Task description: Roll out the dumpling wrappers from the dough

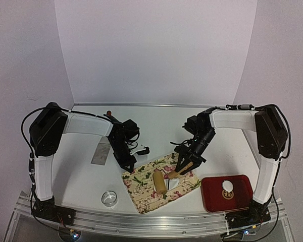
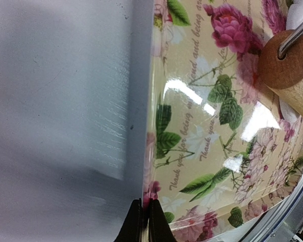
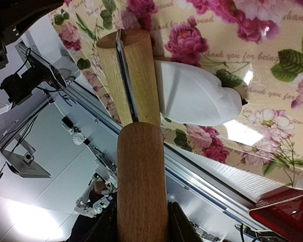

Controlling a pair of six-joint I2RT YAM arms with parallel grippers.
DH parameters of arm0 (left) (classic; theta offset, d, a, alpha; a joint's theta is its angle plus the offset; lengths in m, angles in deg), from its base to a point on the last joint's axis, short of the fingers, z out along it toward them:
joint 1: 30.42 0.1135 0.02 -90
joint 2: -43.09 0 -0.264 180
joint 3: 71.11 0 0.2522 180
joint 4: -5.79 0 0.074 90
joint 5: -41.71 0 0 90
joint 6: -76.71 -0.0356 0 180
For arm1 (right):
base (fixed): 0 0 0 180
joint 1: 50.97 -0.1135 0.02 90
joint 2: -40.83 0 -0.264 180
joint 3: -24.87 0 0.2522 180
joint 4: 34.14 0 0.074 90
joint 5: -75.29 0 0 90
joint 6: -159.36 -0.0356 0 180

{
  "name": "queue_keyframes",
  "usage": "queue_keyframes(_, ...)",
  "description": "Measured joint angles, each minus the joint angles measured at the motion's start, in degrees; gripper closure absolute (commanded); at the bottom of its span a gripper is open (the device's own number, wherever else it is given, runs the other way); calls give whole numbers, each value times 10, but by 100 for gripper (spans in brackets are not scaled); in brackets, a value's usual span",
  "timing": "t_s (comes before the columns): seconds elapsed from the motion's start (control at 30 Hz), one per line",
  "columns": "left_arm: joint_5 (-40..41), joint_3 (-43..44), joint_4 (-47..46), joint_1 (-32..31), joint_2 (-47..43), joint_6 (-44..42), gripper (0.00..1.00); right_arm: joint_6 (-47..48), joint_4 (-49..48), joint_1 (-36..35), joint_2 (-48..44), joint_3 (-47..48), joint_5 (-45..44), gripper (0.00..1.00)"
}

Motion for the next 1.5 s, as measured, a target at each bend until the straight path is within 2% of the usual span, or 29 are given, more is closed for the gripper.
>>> queue_keyframes(0.67, -10, 22, 25, 2, 16, 19, 100, -107, 51, -130, 9, 133, -194, 100)
queue_keyframes(1.3, -13, 21, 32, 2, 15, 46, 100, -155, 148, -216, 88, 288, -300, 100)
queue_keyframes(1.5, -9, -14, 10, 2, -7, 75, 100, -171, 174, -225, 98, 332, -313, 100)
